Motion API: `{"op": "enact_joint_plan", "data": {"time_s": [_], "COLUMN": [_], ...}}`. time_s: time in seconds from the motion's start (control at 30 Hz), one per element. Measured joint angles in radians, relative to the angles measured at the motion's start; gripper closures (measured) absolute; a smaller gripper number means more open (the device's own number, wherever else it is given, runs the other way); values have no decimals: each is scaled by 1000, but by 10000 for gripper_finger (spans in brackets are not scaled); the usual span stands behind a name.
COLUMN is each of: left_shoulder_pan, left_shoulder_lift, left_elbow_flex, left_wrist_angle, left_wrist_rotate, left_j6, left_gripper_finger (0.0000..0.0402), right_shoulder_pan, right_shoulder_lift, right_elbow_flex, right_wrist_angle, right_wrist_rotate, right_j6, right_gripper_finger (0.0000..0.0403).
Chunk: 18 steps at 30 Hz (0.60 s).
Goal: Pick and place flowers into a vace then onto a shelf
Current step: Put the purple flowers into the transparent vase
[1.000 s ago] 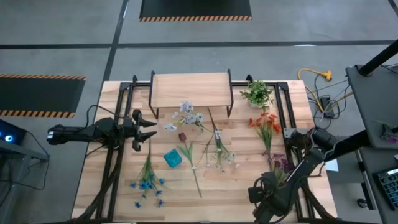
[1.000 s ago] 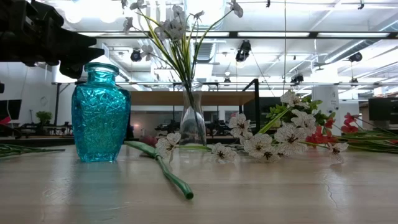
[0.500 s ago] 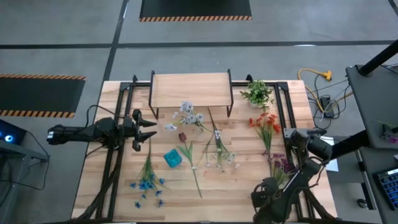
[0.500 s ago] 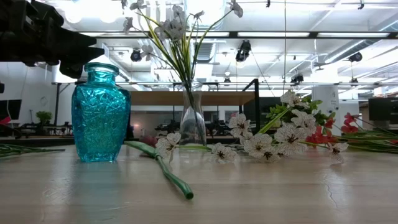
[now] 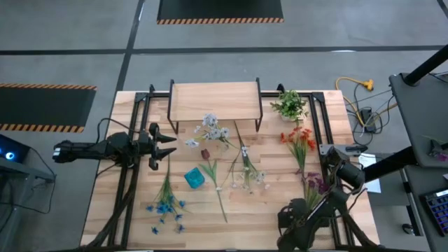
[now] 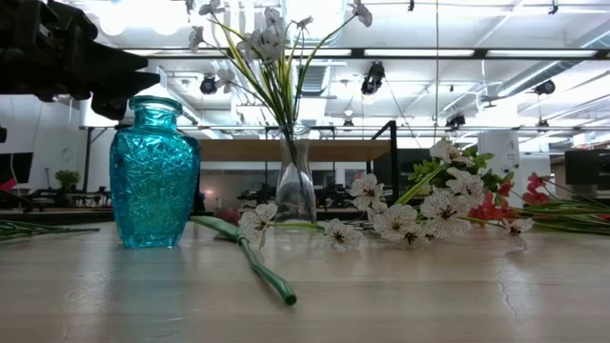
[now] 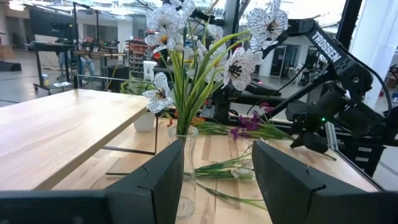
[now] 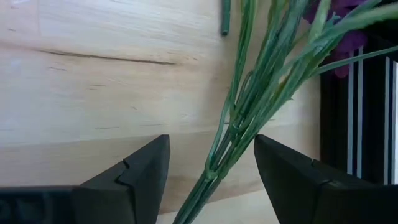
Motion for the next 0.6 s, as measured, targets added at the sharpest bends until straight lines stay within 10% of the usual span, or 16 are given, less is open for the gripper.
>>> {"op": "enact_joint_plan", "data": {"time_s": [0.6], "left_shoulder_pan": [0], "left_shoulder_lift": [0], "left_elbow_flex": [0], "left_wrist_angle": [8], "left_wrist_rotate": [-1], "left_j6": [0], "left_gripper_finger": [227], "right_shoulder_pan": [5], "right_shoulder_lift": [0], "right_elbow_flex": [-2], "right_wrist_angle": [89], "right_wrist_rotate": [-28], "right_j6": [-7], "right_gripper_finger": [262]}}
